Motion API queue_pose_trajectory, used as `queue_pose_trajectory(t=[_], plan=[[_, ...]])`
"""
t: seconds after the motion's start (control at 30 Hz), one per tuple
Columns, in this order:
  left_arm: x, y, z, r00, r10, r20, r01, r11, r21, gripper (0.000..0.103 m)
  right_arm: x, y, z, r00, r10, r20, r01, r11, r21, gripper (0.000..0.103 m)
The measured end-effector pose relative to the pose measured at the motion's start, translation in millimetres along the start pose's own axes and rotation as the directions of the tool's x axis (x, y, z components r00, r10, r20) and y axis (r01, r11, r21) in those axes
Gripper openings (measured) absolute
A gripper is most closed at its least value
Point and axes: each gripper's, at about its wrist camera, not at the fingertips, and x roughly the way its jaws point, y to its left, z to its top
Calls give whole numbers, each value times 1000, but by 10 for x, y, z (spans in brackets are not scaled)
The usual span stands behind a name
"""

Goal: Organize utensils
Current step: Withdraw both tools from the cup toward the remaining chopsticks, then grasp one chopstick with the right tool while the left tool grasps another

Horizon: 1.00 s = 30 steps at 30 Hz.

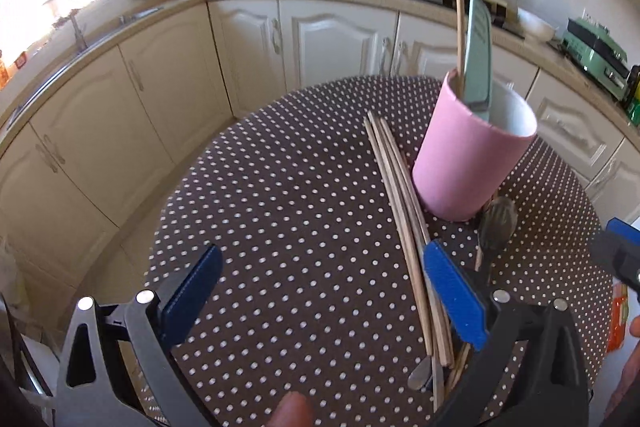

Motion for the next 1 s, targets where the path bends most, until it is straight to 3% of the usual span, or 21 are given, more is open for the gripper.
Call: queue_pose_trajectory(t=[0.2, 0.4, 0.47, 0.53, 0.8, 0.87, 1.0], plan=[[479, -154, 110, 995, -27, -97, 30, 999, 29, 99, 133, -27, -25, 1000, 0, -29, 0, 1000, 7, 97], [835, -268, 183, 990, -14, -143, 23, 998, 66, 99, 224, -71, -24, 999, -5, -47, 6, 1000, 9, 97], [898, -277, 212, 988, -25, -152, 34, 998, 55, 99, 258, -79, -7, 999, -5, -53, 5, 1000, 11, 97], [940, -257, 235, 988, 23, -154, -13, 998, 61, 98, 288, -85, 2, 998, -6, -59, 6, 1000, 6, 97], [923, 4, 216, 989, -4, -151, 8, 1000, 22, 98, 470, 112, 1, 994, 14, -105, -19, 999, -50, 97], [920, 72, 265, 990, -17, -139, 18, 1000, 7, 98, 516, 207, 3, 992, 32, -121, -40, 997, -63, 92], [947, 105, 302, 990, -13, -138, 17, 999, 27, 98, 693, 411, 12, 983, 64, -171, -81, 992, -94, 67]])
